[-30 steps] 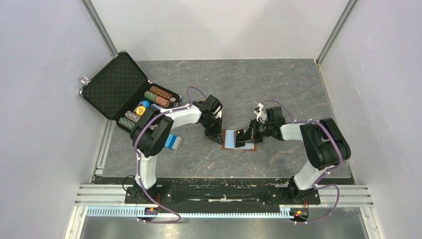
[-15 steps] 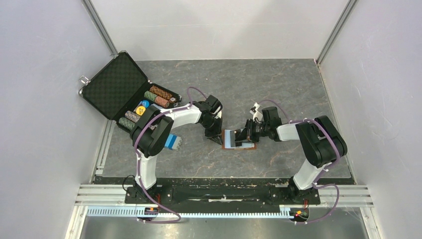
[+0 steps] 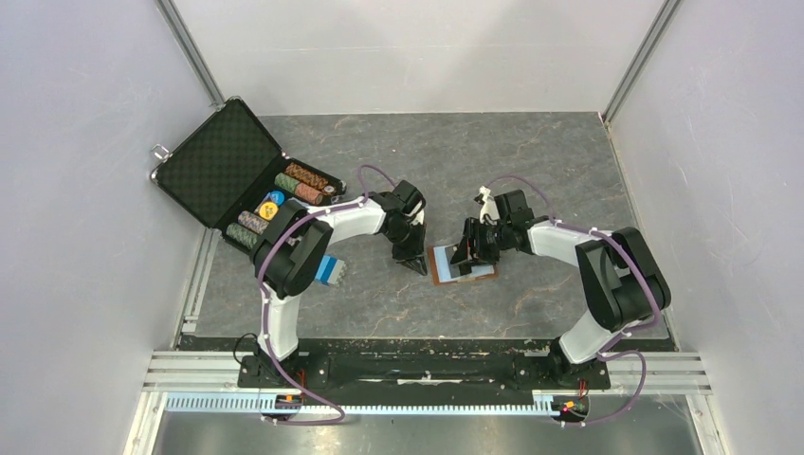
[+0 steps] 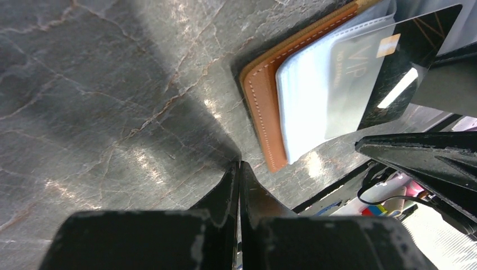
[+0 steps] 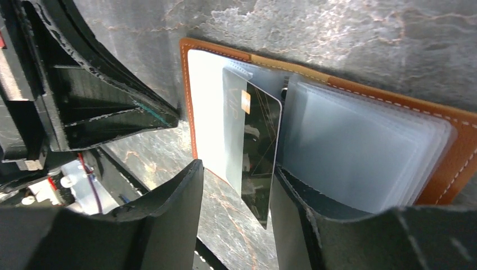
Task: Put the credit cards into the card holder
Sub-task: Insert the credit card into the card holder.
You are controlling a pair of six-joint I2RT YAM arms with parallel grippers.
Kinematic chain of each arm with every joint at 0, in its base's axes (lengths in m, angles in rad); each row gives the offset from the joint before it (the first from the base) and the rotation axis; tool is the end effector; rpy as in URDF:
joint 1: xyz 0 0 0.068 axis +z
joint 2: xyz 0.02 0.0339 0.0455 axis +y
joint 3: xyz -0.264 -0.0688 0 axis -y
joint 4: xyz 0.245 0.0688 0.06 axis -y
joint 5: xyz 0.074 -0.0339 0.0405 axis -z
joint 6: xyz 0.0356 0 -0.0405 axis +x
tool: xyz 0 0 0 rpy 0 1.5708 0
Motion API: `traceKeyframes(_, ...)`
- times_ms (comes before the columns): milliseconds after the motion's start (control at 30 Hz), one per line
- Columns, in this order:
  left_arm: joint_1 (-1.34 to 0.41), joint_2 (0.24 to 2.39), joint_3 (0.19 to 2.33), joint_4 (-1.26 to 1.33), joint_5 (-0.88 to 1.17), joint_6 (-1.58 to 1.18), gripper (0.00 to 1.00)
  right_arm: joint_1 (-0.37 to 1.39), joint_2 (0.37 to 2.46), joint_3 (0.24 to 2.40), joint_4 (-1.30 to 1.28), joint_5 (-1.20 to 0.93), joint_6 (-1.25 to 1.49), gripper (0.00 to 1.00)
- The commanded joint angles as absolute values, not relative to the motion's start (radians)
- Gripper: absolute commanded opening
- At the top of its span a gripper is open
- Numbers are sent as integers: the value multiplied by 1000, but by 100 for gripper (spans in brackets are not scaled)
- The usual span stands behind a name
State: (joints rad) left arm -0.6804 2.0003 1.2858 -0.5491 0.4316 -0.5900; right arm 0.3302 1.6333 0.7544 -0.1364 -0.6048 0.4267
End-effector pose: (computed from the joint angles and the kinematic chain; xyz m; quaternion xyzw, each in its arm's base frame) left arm 0.2911 -0.2547 0.1370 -0.0763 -0.9628 0.2590 0.0053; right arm 0.2711 0.1143 0.1389 -0.0373 0.9209 0.3628 0.1374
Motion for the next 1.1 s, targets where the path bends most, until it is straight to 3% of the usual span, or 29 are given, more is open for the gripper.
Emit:
traceKeyframes(0,-686,2033,1316,-546,417,-574,3,341,1609,812,-272,-491,326,50)
traceKeyframes(233,-686,2058,1358,-555,422,-572,3,357,1606,843,-307,-455,288,56)
traceKeyframes(600,-695,2130,1463,-567,474,-578,2,381,1677,834,-218,-582,304,33)
traceKeyframes(933,-716,2137,1486,-574,493,-583,2,399,1711,779,-29,-756,457,34)
traceKeyframes(1067,-716,2129,1486,-581,480,-579,2,399,1717,773,-27,-764,471,26)
